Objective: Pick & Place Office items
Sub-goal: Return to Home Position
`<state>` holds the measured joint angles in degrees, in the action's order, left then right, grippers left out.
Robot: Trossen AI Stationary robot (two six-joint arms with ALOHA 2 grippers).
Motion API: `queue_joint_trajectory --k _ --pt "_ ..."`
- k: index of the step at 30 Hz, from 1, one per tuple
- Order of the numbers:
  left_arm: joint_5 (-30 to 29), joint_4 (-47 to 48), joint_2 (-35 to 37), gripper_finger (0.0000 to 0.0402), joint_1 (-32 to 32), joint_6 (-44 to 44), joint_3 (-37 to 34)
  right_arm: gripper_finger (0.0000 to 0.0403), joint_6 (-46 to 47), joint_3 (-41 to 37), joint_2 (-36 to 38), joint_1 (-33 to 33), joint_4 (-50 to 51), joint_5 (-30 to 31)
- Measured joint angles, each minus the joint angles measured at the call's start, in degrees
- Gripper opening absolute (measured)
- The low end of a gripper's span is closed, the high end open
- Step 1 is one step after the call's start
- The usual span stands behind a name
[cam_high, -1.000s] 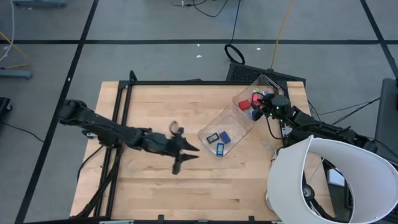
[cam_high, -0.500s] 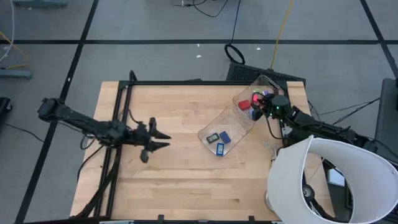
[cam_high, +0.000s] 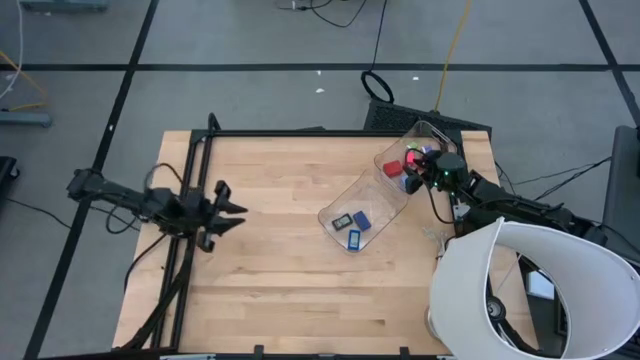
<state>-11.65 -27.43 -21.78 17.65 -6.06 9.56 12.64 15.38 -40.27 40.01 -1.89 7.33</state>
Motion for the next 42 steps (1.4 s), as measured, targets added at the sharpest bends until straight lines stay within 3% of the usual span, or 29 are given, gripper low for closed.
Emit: queue_joint_trajectory --k 12,21,29,34,39,42 --pt "-0.03 16.33 21.25 0.0122 0.00 3.29 -0.04 0.0212 0.08 0.00 0.00 0.01 -0.02 -0.11" --pt "-2.28 19.39 21.44 0.0122 0.00 2.37 -0.50 0.0212 0.02 0.00 0.00 0.00 -0.02 -0.03" --pt "-1.96 9.99 21.46 0.0122 0.00 1.74 -8.84 0.0212 0.13 0.00 0.00 0.00 -0.02 -0.02" --pt "-1.93 11.13 21.44 0.0122 0.00 -0.05 -8.70 0.0212 0.13 0.00 0.00 0.01 -0.03 -0.07" --pt "2.93 12.90 21.44 0.0122 0.00 6.38 -8.70 0.0212 0.07 0.00 0.00 0.01 -0.04 -0.09" --pt "2.10 16.30 21.42 0.0122 0.04 7.44 -8.70 0.0212 0.13 0.00 0.00 0.02 -0.04 -0.09"
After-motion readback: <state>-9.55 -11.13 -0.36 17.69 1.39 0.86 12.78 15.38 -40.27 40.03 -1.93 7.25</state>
